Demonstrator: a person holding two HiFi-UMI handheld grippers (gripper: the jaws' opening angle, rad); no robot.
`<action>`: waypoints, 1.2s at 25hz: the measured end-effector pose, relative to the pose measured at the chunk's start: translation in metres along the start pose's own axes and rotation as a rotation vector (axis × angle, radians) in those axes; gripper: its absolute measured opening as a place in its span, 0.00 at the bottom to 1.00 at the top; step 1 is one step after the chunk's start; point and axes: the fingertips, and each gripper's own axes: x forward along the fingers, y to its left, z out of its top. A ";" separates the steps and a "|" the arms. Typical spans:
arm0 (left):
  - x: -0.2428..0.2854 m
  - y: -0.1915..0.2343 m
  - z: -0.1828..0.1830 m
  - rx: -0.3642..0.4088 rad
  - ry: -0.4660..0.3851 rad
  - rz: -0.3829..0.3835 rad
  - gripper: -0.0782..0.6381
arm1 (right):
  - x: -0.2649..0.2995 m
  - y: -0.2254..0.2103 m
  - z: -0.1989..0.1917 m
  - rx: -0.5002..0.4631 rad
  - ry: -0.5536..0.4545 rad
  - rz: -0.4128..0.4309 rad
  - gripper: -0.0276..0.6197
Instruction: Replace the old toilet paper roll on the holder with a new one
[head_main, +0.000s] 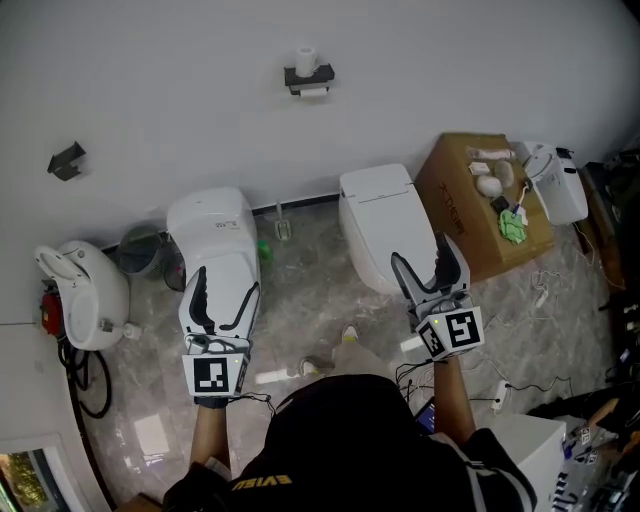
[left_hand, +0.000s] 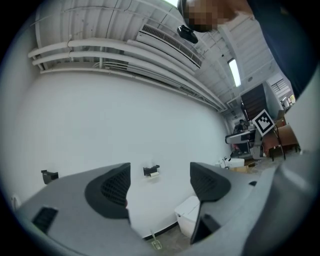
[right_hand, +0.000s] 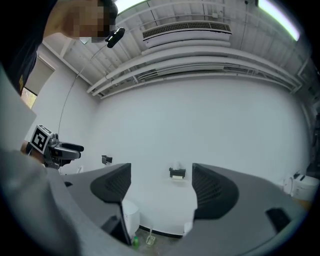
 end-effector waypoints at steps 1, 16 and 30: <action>0.002 0.003 0.000 -0.002 0.001 0.002 0.64 | 0.002 0.000 0.000 -0.003 0.001 -0.002 0.62; 0.112 0.010 -0.027 -0.006 0.034 -0.034 0.64 | 0.112 -0.039 -0.023 -0.151 0.039 0.079 0.62; 0.275 0.003 -0.020 -0.007 0.051 0.039 0.64 | 0.215 -0.159 -0.059 -0.043 0.058 0.117 0.61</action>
